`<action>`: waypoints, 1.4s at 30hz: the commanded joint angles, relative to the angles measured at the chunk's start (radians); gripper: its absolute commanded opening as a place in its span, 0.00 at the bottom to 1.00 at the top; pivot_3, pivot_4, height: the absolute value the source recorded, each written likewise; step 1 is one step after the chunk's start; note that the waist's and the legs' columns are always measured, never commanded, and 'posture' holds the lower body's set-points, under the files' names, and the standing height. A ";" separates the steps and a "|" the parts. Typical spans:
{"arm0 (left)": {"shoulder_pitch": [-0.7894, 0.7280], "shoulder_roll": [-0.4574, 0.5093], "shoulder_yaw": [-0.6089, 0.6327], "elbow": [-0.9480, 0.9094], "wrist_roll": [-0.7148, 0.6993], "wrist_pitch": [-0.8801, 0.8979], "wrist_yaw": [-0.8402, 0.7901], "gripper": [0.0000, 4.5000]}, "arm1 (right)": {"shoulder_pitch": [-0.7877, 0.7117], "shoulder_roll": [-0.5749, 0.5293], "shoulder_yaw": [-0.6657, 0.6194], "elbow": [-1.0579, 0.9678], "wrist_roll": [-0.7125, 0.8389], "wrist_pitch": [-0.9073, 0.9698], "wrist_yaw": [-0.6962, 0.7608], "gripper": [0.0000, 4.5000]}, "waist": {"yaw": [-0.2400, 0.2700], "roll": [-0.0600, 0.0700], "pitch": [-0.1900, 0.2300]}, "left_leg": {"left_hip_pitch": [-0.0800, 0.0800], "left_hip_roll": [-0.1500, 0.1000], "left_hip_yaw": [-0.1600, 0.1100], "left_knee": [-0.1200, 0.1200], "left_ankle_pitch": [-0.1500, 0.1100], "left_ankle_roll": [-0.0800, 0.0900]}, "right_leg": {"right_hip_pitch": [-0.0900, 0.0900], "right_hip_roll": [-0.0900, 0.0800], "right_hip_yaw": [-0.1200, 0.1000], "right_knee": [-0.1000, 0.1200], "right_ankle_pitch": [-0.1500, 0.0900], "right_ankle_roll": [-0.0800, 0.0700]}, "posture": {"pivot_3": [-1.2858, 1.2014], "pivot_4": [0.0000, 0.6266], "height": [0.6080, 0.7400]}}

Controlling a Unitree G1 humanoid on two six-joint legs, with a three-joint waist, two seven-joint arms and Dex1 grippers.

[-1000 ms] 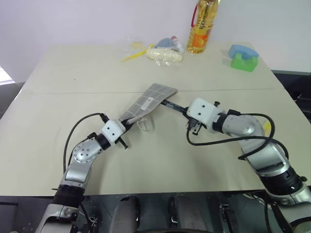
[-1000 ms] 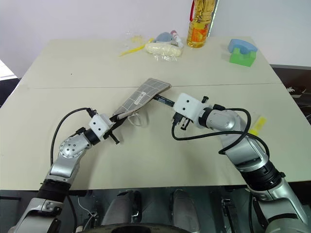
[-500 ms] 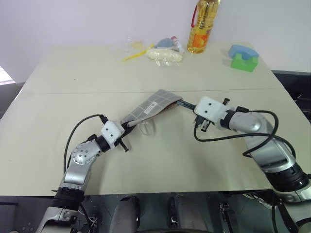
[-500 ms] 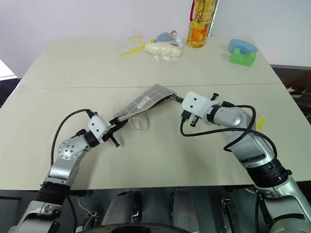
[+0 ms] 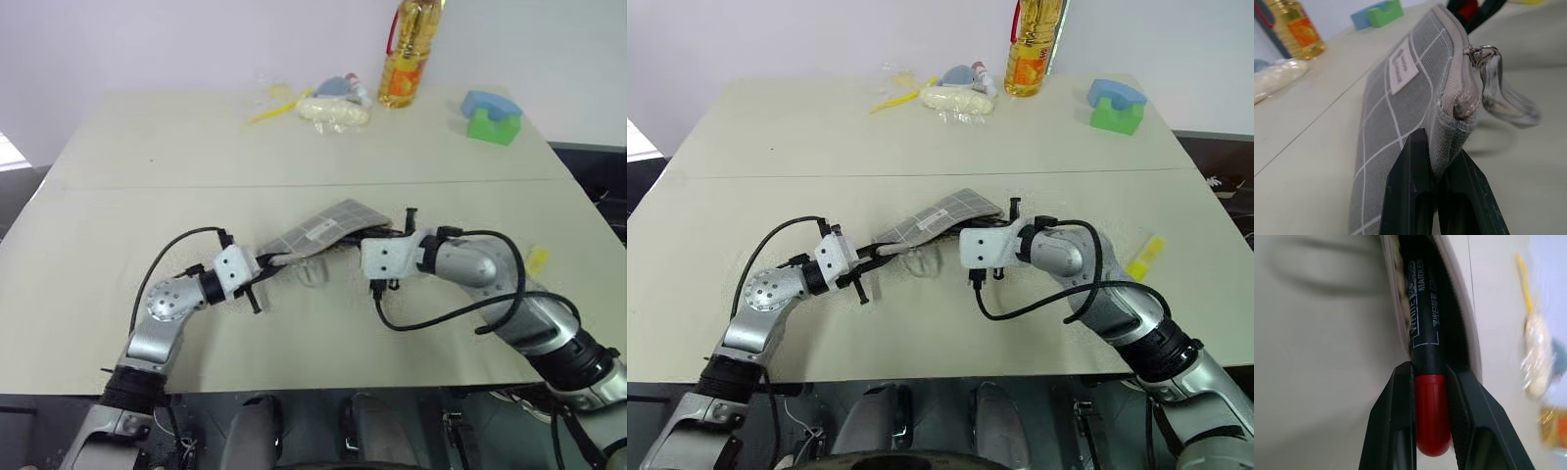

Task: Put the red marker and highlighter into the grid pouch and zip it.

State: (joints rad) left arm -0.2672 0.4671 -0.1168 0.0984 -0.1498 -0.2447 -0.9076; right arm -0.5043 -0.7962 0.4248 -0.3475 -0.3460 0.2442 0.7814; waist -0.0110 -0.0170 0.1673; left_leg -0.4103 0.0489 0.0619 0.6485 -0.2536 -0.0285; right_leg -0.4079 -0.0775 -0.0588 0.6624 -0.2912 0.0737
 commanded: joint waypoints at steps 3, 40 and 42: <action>-0.057 -0.003 -0.014 -0.006 -0.033 -0.012 -0.049 0.00 | -0.017 0.030 0.002 -0.035 -0.021 -0.076 0.051 0.07 | 0.000 0.000 0.000 | 0.000 0.000 0.000 0.000 0.000 0.000 | 0.000 0.000 0.000 0.000 0.000 0.000 | 0.52 0.24 1.00; -0.138 -0.234 -0.082 0.180 0.202 -0.035 0.321 0.00 | 0.131 0.505 -1.128 -0.062 0.281 1.141 -0.638 0.99 | 0.021 0.002 -0.002 | 0.001 -0.001 -0.001 0.001 0.000 0.000 | 0.002 0.000 0.001 0.001 0.001 0.001 | 0.52 0.24 1.00; -0.137 -0.235 -0.082 0.175 0.202 -0.033 0.321 0.00 | 0.126 0.521 -1.147 -0.045 0.305 1.147 -0.636 0.99 | 0.021 0.002 -0.002 | 0.001 -0.001 -0.001 0.001 0.000 0.000 | 0.002 0.000 0.001 0.001 0.001 0.001 | 0.52 0.24 1.00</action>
State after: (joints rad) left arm -0.3937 0.2333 -0.2036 0.3051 0.0733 -0.2719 -0.5868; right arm -0.3613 -0.2786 -0.6898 -0.3850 -0.0624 1.3896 0.1499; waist 0.0102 -0.0148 0.1654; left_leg -0.4091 0.0478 0.0607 0.6492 -0.2536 -0.0283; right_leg -0.4056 -0.0775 -0.0581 0.6635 -0.2906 0.0744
